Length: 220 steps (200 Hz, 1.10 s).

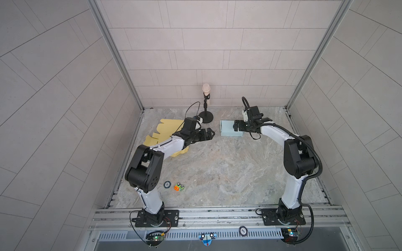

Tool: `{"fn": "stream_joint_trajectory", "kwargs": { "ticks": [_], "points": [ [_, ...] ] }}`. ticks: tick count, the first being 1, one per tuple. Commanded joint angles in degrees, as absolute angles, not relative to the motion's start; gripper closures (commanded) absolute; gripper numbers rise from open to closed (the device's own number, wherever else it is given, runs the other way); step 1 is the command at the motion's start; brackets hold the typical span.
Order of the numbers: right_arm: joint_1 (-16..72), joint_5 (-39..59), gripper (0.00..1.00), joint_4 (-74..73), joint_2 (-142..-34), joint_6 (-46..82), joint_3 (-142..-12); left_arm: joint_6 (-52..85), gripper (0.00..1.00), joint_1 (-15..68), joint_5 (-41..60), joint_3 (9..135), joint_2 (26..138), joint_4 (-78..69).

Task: Fold the paper box
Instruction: 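Release the blue box and draw both grippers back toward the yellow blank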

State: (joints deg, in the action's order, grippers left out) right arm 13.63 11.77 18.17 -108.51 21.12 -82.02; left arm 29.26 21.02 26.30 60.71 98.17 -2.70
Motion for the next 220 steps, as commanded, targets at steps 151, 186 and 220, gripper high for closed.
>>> {"fn": "stream_joint_trajectory", "kwargs": {
  "ticks": [151,186,220],
  "points": [
    [42.22,2.61,0.01,13.98,-89.82,25.76,-60.40,25.31,0.00,11.87,10.38,44.65,91.93,1.67],
    [42.36,2.22,0.01,14.71,-88.08,25.54,-59.20,26.25,0.00,12.03,12.47,41.27,90.70,0.05],
    [42.41,2.00,0.01,15.25,-85.12,25.39,-57.64,27.21,0.00,12.51,14.41,37.20,88.19,-0.75]
  ]
}}
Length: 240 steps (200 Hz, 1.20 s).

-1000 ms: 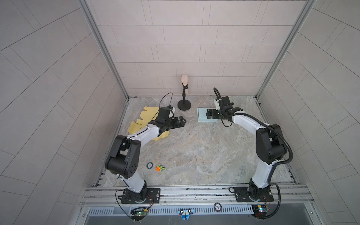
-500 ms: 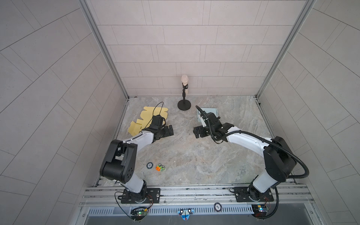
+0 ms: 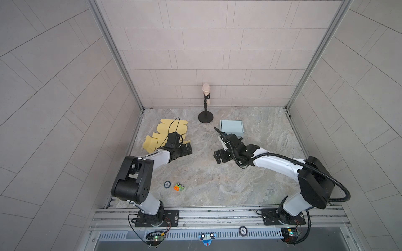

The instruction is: Fold the paper box

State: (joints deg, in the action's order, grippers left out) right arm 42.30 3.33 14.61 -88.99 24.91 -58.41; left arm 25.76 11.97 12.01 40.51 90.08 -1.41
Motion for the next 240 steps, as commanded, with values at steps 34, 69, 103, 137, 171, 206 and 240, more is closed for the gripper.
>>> {"fn": "stream_joint_trajectory", "kwargs": {
  "ticks": [34,69,103,137,171,206,240],
  "points": [
    [42.37,2.20,0.01,14.37,-82.93,26.01,-54.63,30.21,0.00,16.52,15.08,34.89,85.51,-2.52],
    [42.36,2.10,0.00,13.59,-81.72,26.84,-51.16,35.36,0.00,23.76,15.47,35.08,85.41,-5.98],
    [41.05,2.37,0.00,14.05,-78.08,27.02,-45.97,39.20,0.00,31.15,16.43,37.23,88.00,-11.40],
    [39.49,1.52,0.00,15.89,-72.44,27.16,-41.01,39.38,0.00,34.09,18.15,42.39,92.05,-12.11],
    [39.47,0.97,0.00,15.68,-69.15,29.24,-38.30,36.07,0.00,34.19,17.90,45.06,90.69,-7.40],
    [39.47,2.23,0.00,13.58,-69.09,29.89,-37.39,29.75,0.00,34.19,11.54,45.20,84.73,4.06],
    [39.46,3.30,0.00,12.73,-70.46,30.31,-38.06,29.43,0.00,34.19,6.98,40.34,78.92,9.04]
  ]
}}
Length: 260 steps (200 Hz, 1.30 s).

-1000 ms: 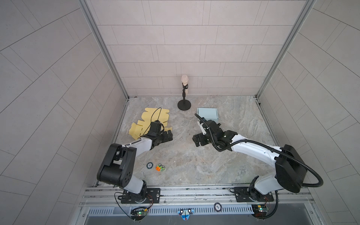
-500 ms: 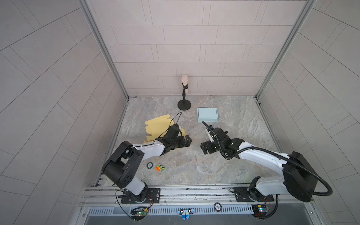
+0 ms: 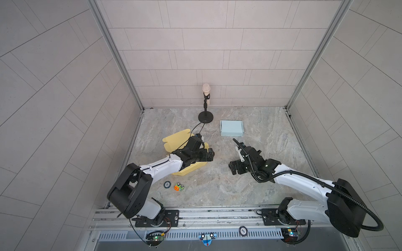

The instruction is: Fold the paper box

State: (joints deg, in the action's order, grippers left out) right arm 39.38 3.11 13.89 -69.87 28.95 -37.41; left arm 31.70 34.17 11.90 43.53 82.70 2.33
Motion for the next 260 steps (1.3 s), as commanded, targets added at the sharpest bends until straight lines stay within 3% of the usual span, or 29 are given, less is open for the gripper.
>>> {"fn": "stream_joint_trajectory", "kwargs": {
  "ticks": [1,87,149,202,260],
  "points": [
    [39.46,3.28,0.00,12.69,-70.48,30.27,-38.06,29.48,0.00,34.19,6.92,40.12,78.71,9.05],
    [39.48,3.01,0.00,11.82,-70.02,31.55,-37.99,29.39,0.00,35.45,8.04,33.88,77.87,8.76],
    [39.46,1.10,0.00,12.21,-70.55,32.03,-37.29,31.37,0.00,40.42,16.76,33.76,82.20,2.64],
    [37.83,-7.03,0.00,13.94,-53.11,33.58,-30.89,35.82,0.00,46.20,19.95,39.35,89.75,-4.11],
    [31.63,-8.79,0.00,16.72,-39.77,33.95,-24.64,42.06,0.00,51.47,24.93,49.78,100.84,-13.79]
  ]
}}
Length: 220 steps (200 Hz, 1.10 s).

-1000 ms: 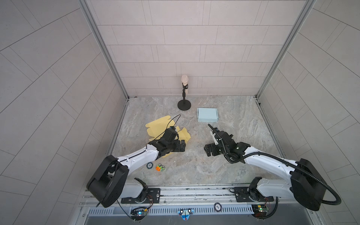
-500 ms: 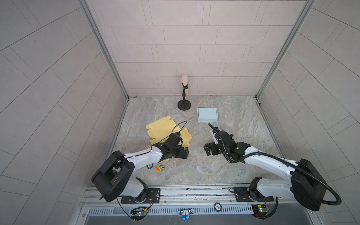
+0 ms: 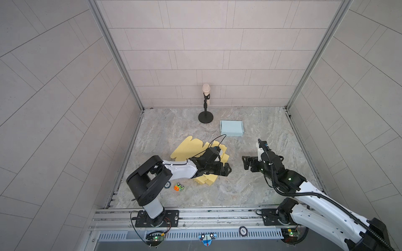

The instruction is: Fold the paper box

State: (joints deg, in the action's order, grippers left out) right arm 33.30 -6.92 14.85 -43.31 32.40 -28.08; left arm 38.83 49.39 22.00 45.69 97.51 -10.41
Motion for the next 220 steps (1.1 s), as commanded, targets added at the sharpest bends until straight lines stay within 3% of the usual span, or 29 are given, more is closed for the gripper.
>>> {"fn": "stream_joint_trajectory", "kwargs": {
  "ticks": [1,51,117,165,220],
  "points": [
    [31.55,-8.66,0.00,16.62,-39.62,34.03,-24.54,42.08,0.00,51.53,24.95,49.94,100.87,-13.80],
    [26.07,1.33,0.00,10.18,-44.11,36.16,-21.25,38.71,0.00,50.85,24.35,54.52,99.96,-9.10],
    [25.50,13.15,0.00,0.59,-52.16,38.55,-21.65,30.60,0.00,41.44,18.41,43.79,86.83,2.79],
    [25.62,22.27,0.00,-8.43,-61.00,44.14,-22.61,26.08,0.00,36.92,15.79,40.81,84.63,7.67],
    [30.26,22.96,0.02,-9.98,-67.89,44.61,-24.23,26.76,0.13,36.98,16.92,37.27,84.46,5.67]
  ]
}}
